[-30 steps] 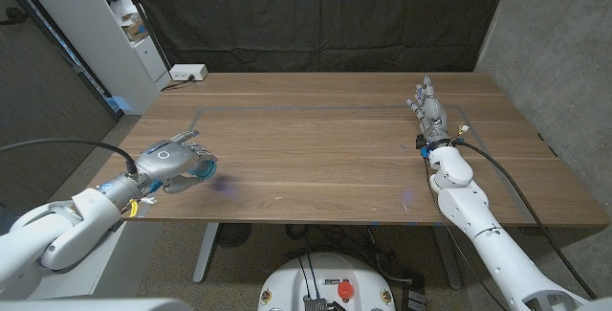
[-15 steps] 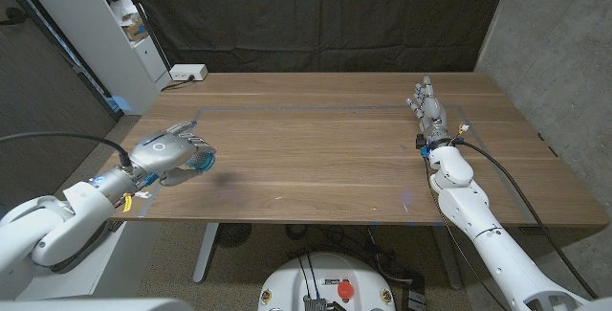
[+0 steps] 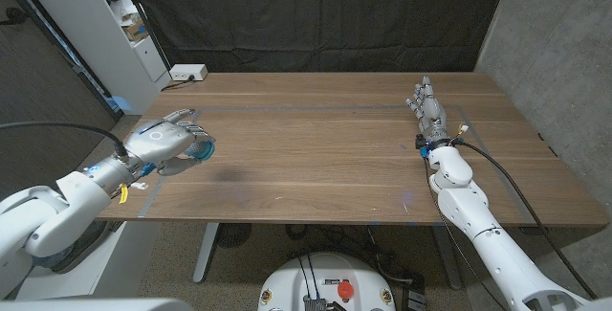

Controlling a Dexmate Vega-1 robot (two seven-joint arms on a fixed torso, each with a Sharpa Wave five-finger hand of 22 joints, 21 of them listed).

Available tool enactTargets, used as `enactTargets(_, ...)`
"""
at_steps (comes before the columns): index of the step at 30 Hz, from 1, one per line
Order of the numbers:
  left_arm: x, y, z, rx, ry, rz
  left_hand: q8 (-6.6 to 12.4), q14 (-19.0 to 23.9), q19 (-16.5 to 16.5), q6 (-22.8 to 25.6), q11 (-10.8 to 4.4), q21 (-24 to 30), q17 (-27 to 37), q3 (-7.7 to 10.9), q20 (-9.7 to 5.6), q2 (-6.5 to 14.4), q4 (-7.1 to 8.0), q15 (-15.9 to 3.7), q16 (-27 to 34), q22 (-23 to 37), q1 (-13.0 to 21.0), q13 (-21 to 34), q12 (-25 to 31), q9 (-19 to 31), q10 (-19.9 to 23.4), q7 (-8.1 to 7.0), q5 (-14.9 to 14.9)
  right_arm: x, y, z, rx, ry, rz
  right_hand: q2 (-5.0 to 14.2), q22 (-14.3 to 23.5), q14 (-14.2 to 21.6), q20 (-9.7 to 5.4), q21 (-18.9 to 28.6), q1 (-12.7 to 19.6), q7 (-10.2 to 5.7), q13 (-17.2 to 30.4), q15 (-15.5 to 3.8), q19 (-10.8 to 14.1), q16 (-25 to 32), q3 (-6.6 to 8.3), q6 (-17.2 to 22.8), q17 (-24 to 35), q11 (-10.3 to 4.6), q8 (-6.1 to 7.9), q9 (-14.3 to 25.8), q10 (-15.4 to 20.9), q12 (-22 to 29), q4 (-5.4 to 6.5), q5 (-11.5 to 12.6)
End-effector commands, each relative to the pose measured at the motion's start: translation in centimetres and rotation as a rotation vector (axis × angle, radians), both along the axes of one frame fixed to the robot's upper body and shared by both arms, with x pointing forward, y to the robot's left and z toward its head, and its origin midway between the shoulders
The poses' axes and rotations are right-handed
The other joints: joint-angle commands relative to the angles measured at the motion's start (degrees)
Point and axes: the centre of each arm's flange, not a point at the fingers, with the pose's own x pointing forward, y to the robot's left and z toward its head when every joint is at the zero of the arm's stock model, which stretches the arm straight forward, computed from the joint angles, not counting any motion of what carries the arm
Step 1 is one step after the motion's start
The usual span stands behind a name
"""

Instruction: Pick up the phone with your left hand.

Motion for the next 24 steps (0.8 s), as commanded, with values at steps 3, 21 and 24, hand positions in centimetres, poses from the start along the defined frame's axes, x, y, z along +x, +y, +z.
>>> enactTargets(3, -1.2, -0.5, 2.1, 0.004, -0.052, -0.007, 0.07, 0.4, 0.3, 4.2, -1.54, -0.1, 0.1, -0.19, 0.15, 1.3, 0.27, -3.09, 0.0, 0.1, 0.5, 0.3, 0.2, 0.3, 2.1, -1.64, 0.3, 0.3, -0.3, 0.1, 0.002, 0.000, 0.004, 0.36, 0.3, 0.6, 0.08, -0.2, -0.1, -0.05, 0.1, -0.11, 0.2, 0.3, -0.48, 0.6, 0.1, -0.04, 0.16, 0.1, 0.7, 0.2, 0.12, 0.5)
enactTargets(21, -2.2, -1.4, 4.7, 0.003, -0.120, -0.024, -0.17, 0.3, 0.3, 4.3, -1.69, -0.2, 0.1, -0.44, 0.28, 1.5, 0.40, -3.11, -0.2, 0.1, 0.3, 0.6, -0.1, 0.4, 2.3, -1.68, 0.3, 0.1, -1.0, 0.6, -0.019, 0.017, -0.035, 0.41, 0.3, 0.8, 0.05, -0.2, -0.1, -0.01, 0.1, -0.09, 0.2, 0.4, -0.59, 0.8, 0.1, -0.01, 0.22, 0.1, 0.9, 0.2, 0.10, 0.5)
enactTargets(24, -2.4, -1.5, 4.9, 0.002, -0.128, -0.030, -0.18, 0.3, 0.4, 4.5, -1.63, -0.1, 0.1, -0.45, 0.35, 1.5, 0.40, -3.04, -0.3, 0.1, 0.3, 0.6, -0.1, 0.4, 2.3, -1.63, 0.3, 0.1, -1.0, 0.6, -0.020, 0.018, -0.036, 0.41, 0.3, 0.8, 0.10, -0.2, -0.2, -0.02, 0.1, -0.10, 0.2, 0.4, -0.62, 0.8, 0.1, 0.00, 0.22, 0.1, 0.9, 0.3, 0.10, 0.5)
